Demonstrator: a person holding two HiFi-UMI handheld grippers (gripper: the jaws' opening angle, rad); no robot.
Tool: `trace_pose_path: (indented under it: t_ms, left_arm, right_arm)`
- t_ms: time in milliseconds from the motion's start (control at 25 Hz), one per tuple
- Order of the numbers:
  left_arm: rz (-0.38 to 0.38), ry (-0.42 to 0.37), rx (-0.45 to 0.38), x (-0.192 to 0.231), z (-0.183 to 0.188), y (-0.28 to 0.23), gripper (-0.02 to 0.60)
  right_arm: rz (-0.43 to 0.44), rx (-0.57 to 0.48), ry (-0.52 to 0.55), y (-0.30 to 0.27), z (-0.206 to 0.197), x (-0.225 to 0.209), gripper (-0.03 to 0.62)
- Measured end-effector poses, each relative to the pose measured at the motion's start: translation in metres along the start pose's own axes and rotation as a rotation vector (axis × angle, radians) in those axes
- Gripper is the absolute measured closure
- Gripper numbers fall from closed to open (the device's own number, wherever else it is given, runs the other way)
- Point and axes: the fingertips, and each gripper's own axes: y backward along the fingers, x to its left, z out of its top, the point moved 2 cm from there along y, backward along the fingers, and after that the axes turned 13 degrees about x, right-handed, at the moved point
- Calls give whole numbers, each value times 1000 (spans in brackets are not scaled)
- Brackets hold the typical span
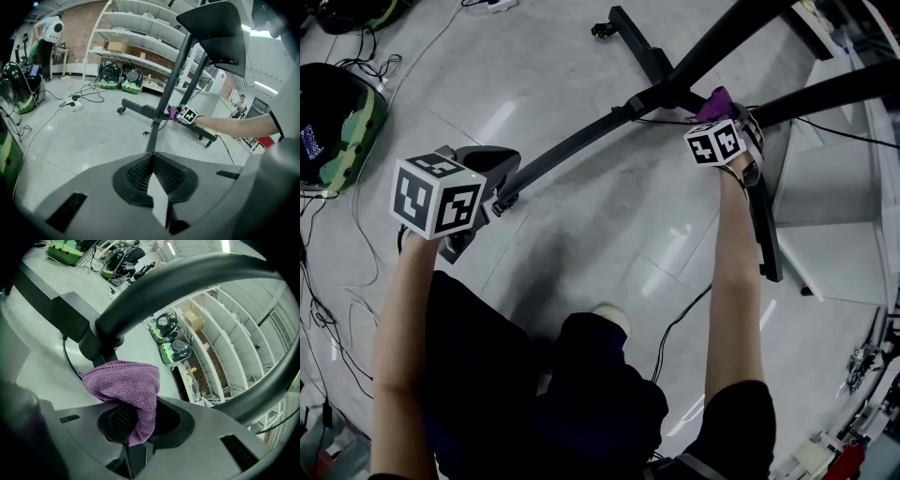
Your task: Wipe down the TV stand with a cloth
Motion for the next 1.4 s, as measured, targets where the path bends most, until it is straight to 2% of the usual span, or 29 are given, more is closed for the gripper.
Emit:
trace_pose_path:
  t_ms: [280, 1000, 1240, 1400]
  left_arm:
    - [-48, -21, 1, -16, 7, -13, 575]
    - [-139, -119, 35, -69, 24, -52, 575]
    - [-156, -135, 53, -78, 27, -63, 575]
    - [-152, -129, 64, -76, 27, -68, 575]
  right_arm:
    - [-77, 3, -4, 9, -10, -19, 499]
    - [-52, -2, -1, 23, -56, -7, 499]
    - [-43, 35, -29, 17, -84, -12, 499]
    - [-48, 34, -13, 17, -87, -14, 499]
